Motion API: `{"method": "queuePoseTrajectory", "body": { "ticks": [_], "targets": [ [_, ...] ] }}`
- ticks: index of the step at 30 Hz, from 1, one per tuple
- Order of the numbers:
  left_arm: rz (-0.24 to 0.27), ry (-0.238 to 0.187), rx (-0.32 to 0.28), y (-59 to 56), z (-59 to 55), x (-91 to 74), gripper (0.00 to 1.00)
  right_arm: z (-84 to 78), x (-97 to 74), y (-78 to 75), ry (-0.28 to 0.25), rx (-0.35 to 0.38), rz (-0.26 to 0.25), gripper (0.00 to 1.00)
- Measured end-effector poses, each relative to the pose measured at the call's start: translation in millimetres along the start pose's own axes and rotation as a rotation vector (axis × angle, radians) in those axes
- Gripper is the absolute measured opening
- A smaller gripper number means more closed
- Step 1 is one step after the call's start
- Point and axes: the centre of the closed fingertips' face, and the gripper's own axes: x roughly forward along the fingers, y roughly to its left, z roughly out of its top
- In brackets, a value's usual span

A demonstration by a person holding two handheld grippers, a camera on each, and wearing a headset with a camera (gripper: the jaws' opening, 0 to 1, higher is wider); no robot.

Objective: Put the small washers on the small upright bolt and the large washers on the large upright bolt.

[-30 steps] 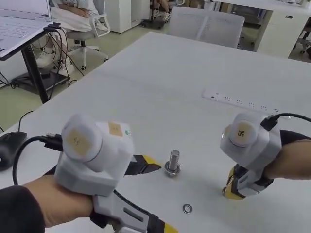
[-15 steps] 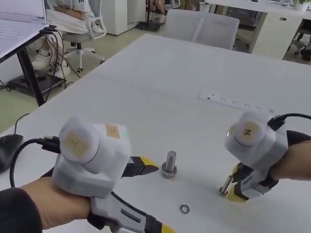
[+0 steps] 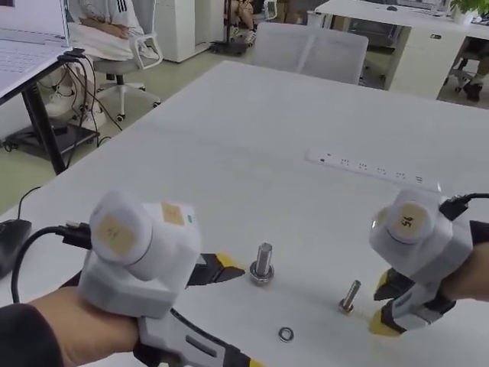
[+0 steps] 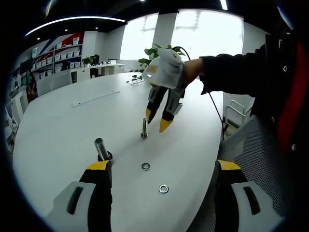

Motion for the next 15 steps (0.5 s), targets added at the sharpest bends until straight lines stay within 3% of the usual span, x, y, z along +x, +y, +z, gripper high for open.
{"method": "queuePoseTrajectory", "body": {
  "ticks": [8,15],
  "targets": [
    [-0.003,0.002,0.005,-1.0,-0.4,-0.5,0.88,-1.0,-4.0,12.0,-0.002,0.005,0.002,0.3],
    [-0.003,-0.003,0.008,-1.5,-0.4,-2.0,0.88,6.9,-5.7,31.8,-0.022,0.001,0.018,0.3]
  ]
}}
